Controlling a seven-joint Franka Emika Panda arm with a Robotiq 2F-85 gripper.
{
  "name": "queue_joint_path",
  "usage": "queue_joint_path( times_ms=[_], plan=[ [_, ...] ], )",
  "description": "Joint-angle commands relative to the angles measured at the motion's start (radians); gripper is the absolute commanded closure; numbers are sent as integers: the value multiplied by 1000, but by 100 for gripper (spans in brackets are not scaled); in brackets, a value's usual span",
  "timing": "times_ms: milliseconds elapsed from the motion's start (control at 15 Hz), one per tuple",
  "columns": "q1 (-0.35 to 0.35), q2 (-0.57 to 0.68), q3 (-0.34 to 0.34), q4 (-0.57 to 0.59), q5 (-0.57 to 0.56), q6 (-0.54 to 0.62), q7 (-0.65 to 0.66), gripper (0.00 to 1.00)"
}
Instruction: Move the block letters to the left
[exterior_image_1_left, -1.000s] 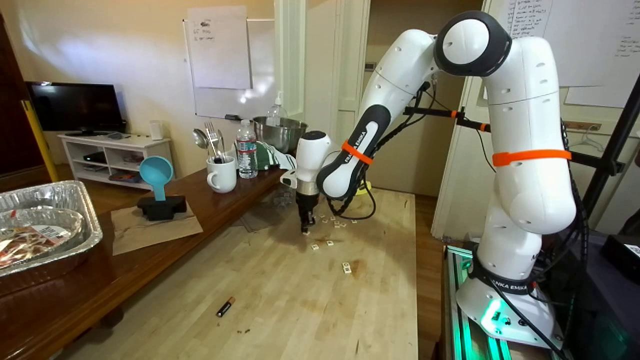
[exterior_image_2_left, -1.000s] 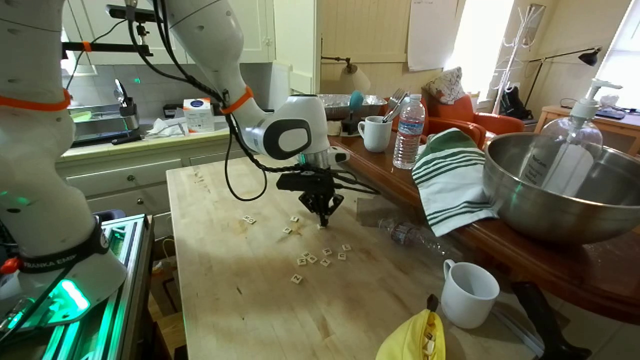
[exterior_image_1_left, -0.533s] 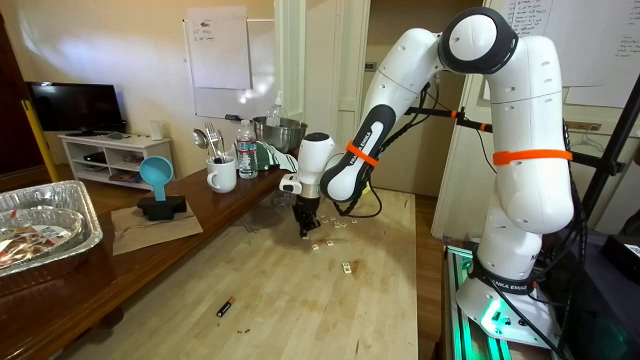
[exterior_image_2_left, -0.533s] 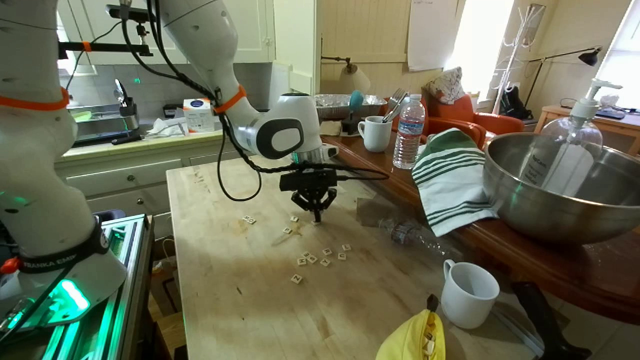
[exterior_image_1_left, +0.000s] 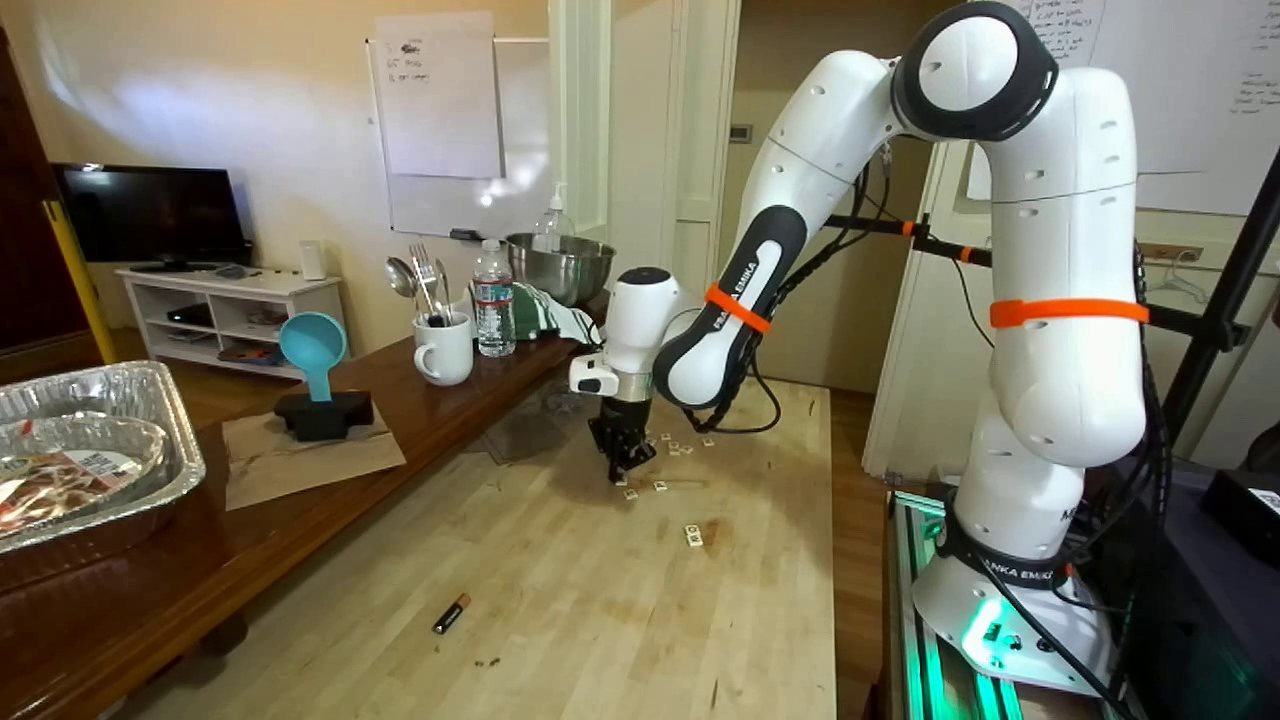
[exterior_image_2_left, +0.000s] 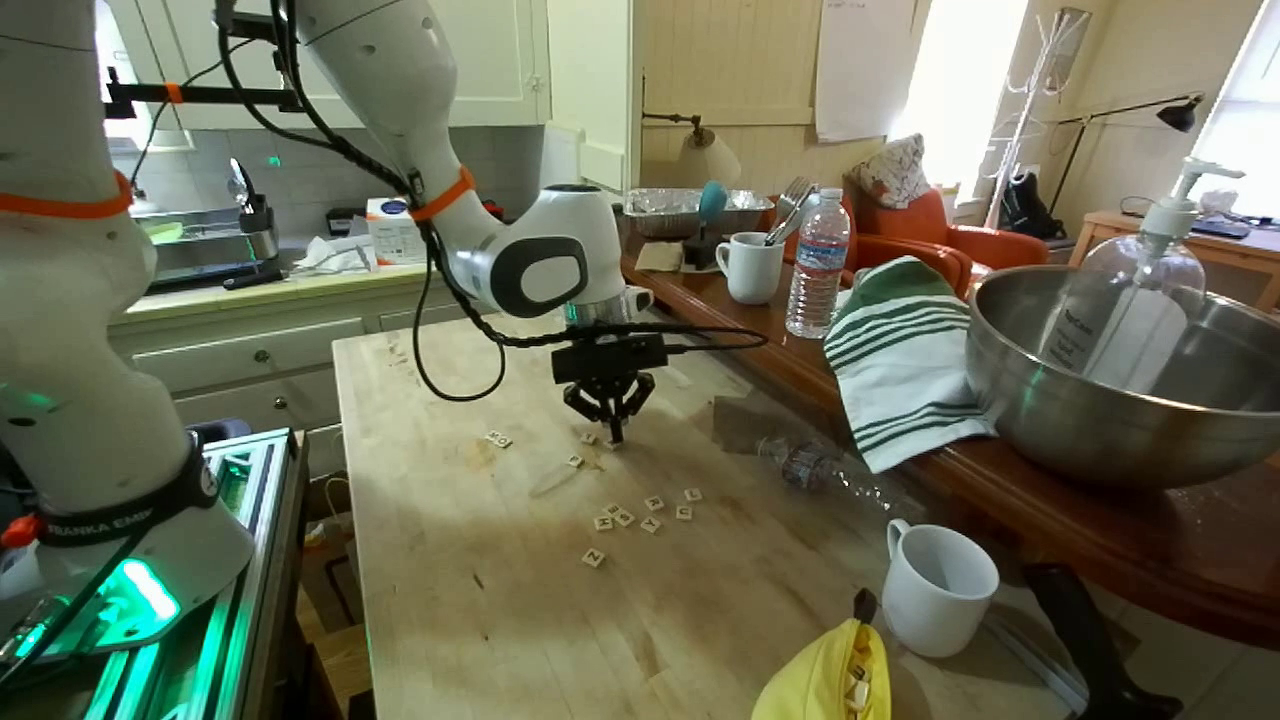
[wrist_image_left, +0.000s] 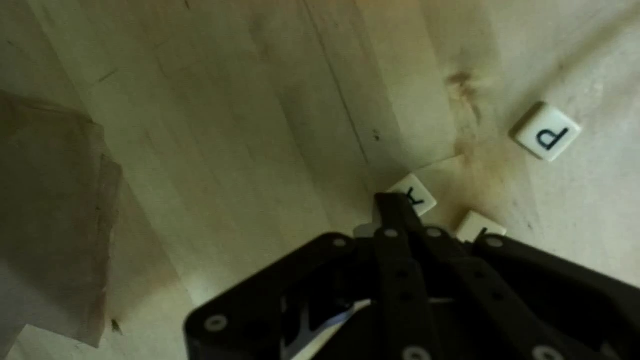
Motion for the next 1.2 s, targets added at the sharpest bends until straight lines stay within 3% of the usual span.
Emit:
queue_joint_path(
  times_ms=[0,600,1133],
  plan=[
    [-17,-5,23,-61,57,23,-84,100],
    [-8,-21,25,-81,132,18,-153,100],
    [1,-15,19,-75,135,16,-145,100]
  ],
)
